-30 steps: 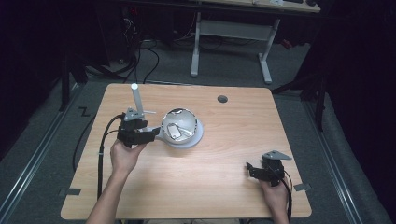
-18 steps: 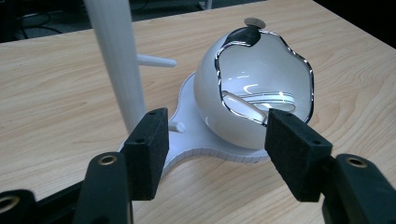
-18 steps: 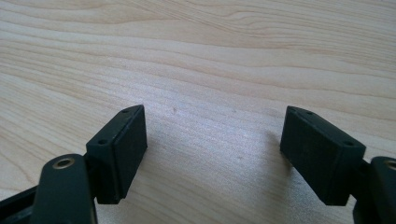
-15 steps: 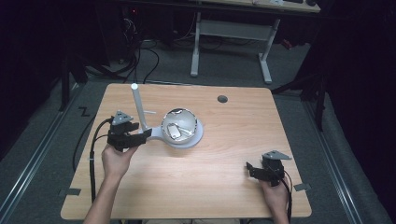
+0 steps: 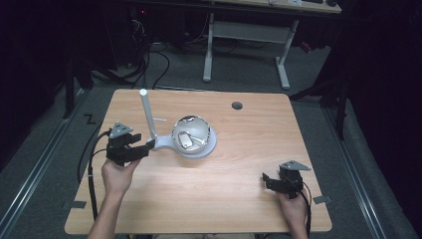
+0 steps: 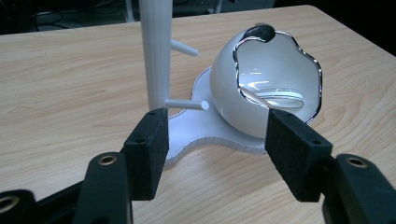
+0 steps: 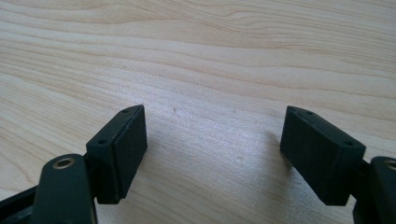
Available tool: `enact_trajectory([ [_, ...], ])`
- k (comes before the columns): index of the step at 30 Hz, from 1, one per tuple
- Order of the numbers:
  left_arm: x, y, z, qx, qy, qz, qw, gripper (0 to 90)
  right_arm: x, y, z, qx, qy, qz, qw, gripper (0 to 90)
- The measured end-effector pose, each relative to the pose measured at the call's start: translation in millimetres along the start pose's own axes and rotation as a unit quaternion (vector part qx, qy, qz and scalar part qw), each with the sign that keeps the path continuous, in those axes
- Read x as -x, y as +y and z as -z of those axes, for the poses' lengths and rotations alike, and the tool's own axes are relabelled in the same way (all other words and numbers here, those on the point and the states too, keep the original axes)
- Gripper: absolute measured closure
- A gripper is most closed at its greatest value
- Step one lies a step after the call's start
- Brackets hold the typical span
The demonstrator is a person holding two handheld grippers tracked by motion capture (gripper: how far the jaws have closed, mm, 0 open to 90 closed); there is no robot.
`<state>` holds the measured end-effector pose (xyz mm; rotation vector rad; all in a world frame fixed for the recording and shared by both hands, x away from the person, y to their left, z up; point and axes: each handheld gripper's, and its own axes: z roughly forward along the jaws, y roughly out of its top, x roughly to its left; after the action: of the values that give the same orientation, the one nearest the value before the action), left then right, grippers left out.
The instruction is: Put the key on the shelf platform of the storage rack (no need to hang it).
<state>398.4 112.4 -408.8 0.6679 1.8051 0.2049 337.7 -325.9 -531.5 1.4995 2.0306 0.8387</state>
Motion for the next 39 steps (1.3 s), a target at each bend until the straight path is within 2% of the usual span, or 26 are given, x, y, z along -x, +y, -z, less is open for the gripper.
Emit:
enact_trajectory([
  [4,-2.1,3.2,3.5,0.004,0.007,0.011,0.9999,40.2,0.0,0.0,0.0,0.0,0.0,0.0,1.0,23.3],
  [12,-11.2,9.1,12.6,0.008,0.001,0.008,0.9999,40.2,0.0,0.1,-0.1,0.0,0.0,0.0,1.0,23.2],
  [13,-12.0,9.7,13.8,0.01,0.006,0.017,0.9998,40.2,0.0,0.1,-0.1,0.0,0.0,0.0,1.0,23.2],
  [17,-18.2,13.8,17.1,0.013,0.003,0.009,0.9999,40.2,0.0,0.1,-0.1,0.0,0.0,0.0,1.0,23.2],
  [18,-17.7,14.5,18.2,0.014,0.008,0.021,0.9997,40.2,-0.1,0.1,-0.1,0.0,-0.001,-0.001,1.0,23.2],
  [19,-19.4,15.4,18.6,0.016,0.006,0.013,0.9998,40.2,-0.1,0.1,-0.1,0.0,-0.001,0.0,1.0,23.3],
  [21,-20.4,16.5,19.9,0.017,0.007,0.022,0.9996,40.2,0.0,0.1,-0.1,0.0,0.0,0.0,1.0,23.2],
  [22,-23.0,17.3,20.2,0.019,0.003,0.011,0.9997,40.2,0.0,0.1,-0.1,0.0,0.0,0.0,1.0,23.2],
  [29,-29.5,19.2,25.3,0.02,0.005,0.026,0.9994,40.3,-0.1,0.2,-0.2,0.0,-0.001,-0.001,1.0,23.2],
  [36,-37.8,18.4,29.0,0.019,0.012,0.026,0.9994,40.4,-0.1,0.3,-0.3,0.0,-0.001,-0.001,1.0,23.3],
  [39,-40.0,18.2,30.6,0.022,0.017,0.038,0.9989,40.3,-0.1,0.3,-0.3,0.0,-0.001,-0.001,1.0,23.3],
])
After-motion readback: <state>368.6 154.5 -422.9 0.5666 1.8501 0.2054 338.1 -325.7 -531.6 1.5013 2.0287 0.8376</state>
